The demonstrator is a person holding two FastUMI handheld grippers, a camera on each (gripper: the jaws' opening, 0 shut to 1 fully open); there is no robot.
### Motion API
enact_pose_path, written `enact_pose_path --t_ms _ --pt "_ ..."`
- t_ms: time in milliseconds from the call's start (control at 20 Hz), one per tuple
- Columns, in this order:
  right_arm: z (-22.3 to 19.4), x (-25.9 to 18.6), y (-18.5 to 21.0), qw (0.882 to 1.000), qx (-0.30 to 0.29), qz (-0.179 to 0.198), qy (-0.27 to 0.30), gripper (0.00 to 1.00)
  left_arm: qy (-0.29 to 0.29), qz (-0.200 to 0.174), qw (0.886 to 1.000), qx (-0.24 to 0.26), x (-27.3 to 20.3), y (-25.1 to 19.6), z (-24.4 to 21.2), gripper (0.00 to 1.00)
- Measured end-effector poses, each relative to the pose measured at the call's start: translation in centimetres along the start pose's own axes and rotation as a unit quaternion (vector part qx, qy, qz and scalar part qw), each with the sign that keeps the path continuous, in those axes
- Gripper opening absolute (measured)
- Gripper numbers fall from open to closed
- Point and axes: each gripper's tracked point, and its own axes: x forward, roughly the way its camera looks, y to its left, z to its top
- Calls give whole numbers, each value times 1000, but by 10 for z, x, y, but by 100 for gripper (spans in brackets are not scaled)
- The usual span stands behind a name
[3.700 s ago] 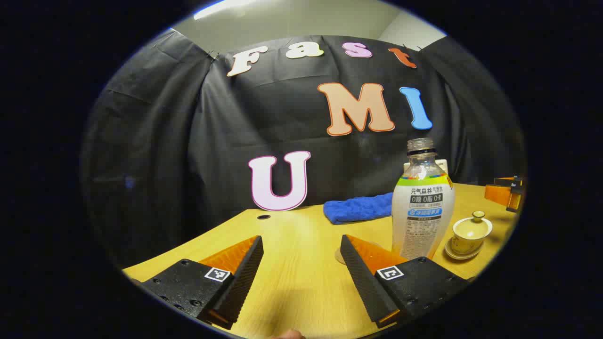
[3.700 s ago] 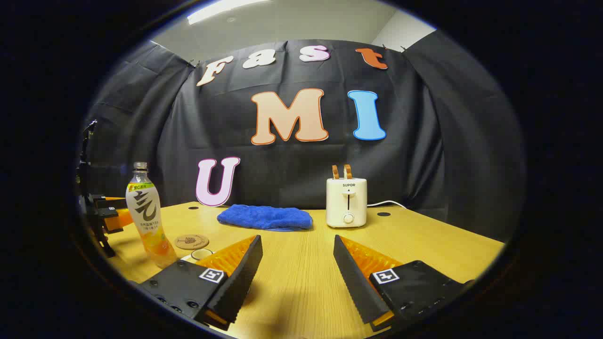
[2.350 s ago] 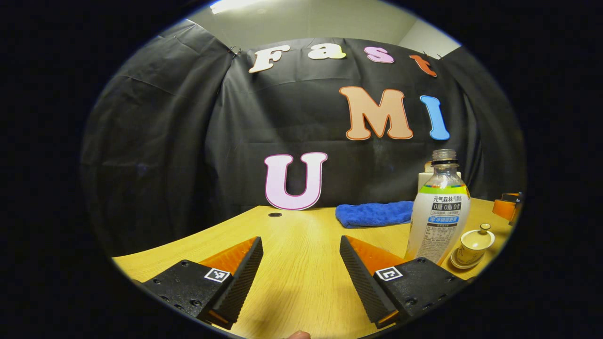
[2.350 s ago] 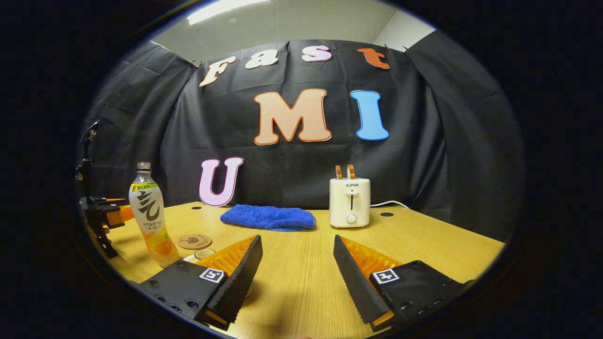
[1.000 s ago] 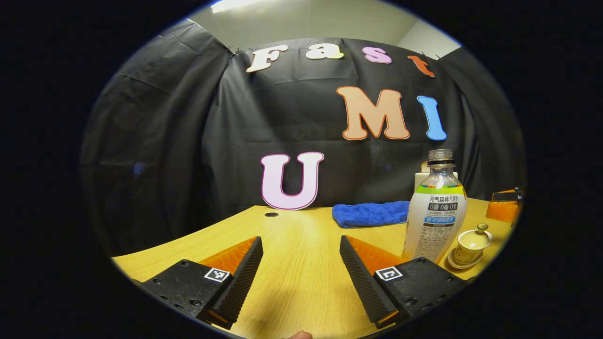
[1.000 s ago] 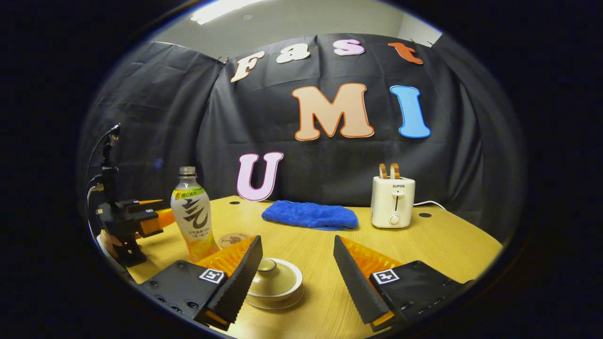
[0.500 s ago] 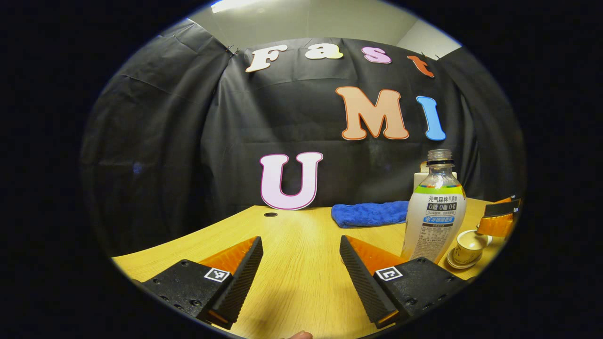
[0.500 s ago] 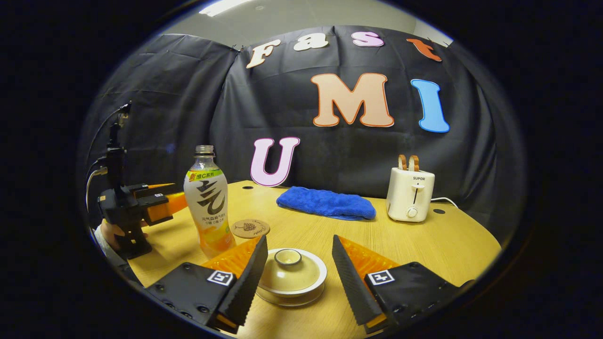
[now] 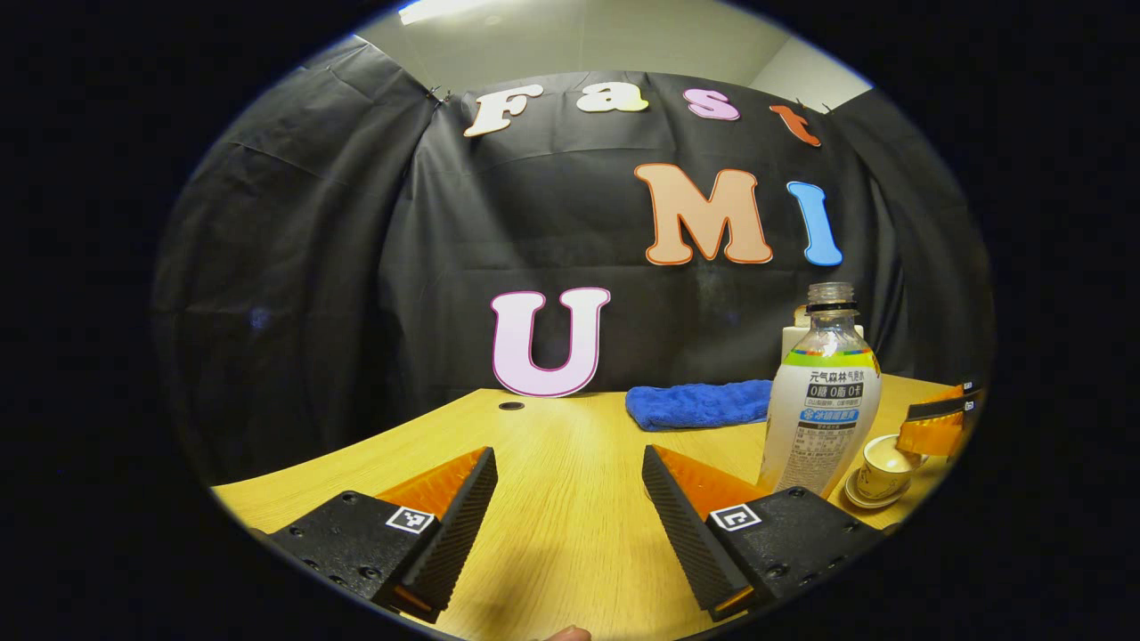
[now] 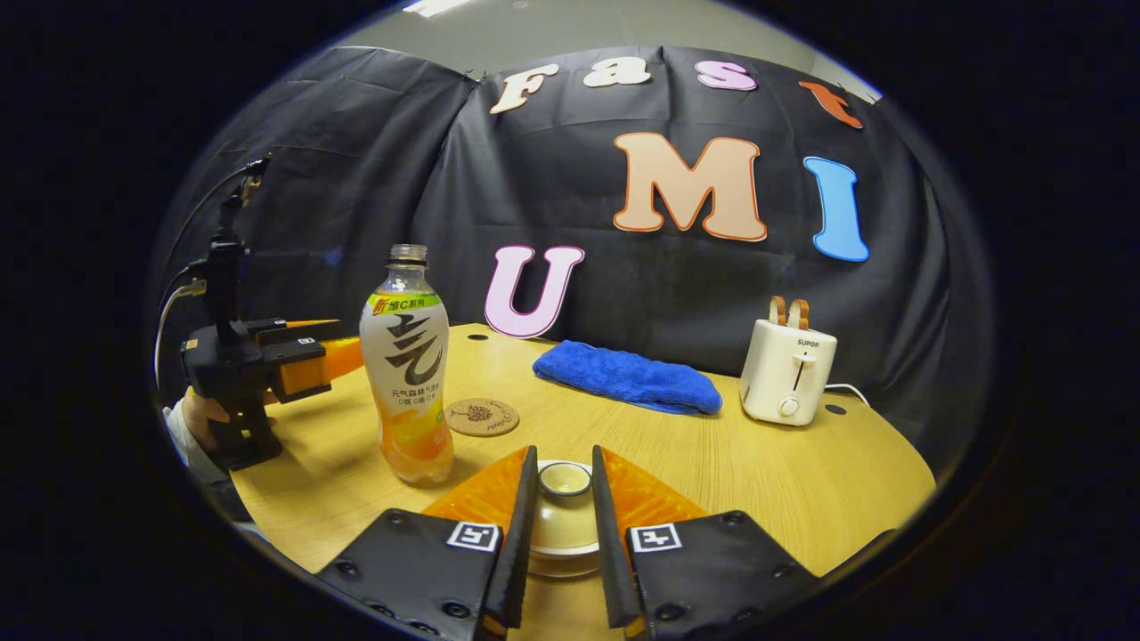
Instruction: Open the teacup lid with one hand, grasp the water bottle and pour water into the teacup with the other hand; after pouring, place the water bottle on the coaster and then close the teacup lid.
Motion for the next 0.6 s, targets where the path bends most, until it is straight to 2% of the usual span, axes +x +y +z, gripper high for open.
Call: enact_pose_path --t_ms 50,150,200,350,400,600 --pt "-1 0 0 1000 5 2 3 43 0 0 1000 0 0 0 0 96" --pt "-5 2 0 1000 11 5 8 43 0 0 1000 0 0 0 0 96" --pt "-3 3 0 1000 15 5 4 33 0 0 1000 0 0 1 0 96" --pt "-3 1 0 1000 15 4 2 34 0 0 1000 0 -1 1 0 96" --pt "-2 1 1 1000 13 4 0 29 0 0 1000 0 0 1 0 96" --pt "0 0 2 1000 13 3 -6 28 -1 0 1000 1 0 0 0 96"
